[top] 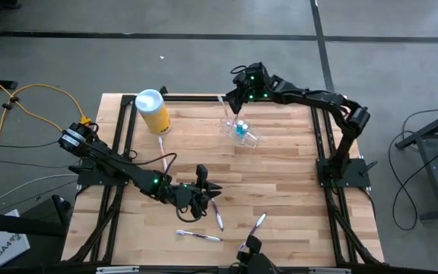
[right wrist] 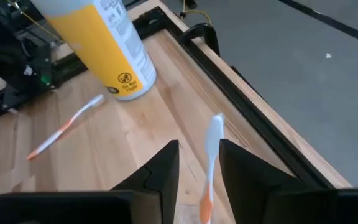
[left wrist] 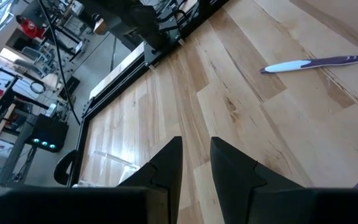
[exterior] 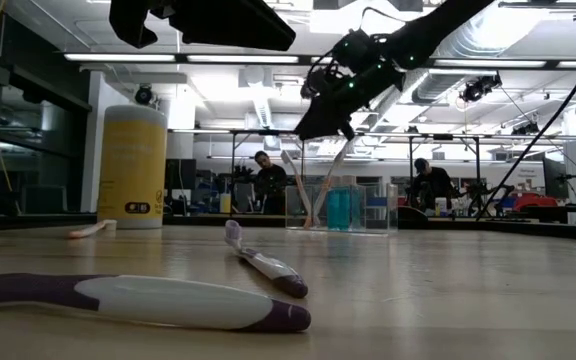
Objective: Pick & Place toothbrushing station
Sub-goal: Put the orange toothbrush into the transparent organizer
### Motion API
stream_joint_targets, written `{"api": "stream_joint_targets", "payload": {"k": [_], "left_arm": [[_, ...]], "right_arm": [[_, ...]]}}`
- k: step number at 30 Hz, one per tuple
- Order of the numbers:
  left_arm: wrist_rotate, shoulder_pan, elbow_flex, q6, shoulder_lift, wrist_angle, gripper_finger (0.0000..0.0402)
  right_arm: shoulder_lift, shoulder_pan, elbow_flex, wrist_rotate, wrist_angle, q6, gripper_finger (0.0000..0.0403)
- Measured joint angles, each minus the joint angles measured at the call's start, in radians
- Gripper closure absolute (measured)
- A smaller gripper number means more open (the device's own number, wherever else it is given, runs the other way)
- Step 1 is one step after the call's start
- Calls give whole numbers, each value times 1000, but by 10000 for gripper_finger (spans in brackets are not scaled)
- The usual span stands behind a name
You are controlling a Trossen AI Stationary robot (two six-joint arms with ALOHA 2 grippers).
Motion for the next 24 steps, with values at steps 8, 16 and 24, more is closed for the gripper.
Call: {"api": "stream_joint_targets", "payload": {"k": [8,16,24], "left_arm": [[-9,0,0,-46,0,-43,325],[-277,-2,0,-129,0,-152,325],[-253,-40,0,-526,-74,-559,325]], "right_arm": [[-117,25,0,-65,-210,3,295],[-228,137,0,-55,-377,-51,295],[-365,164,0,22,-631,-47,295]]}}
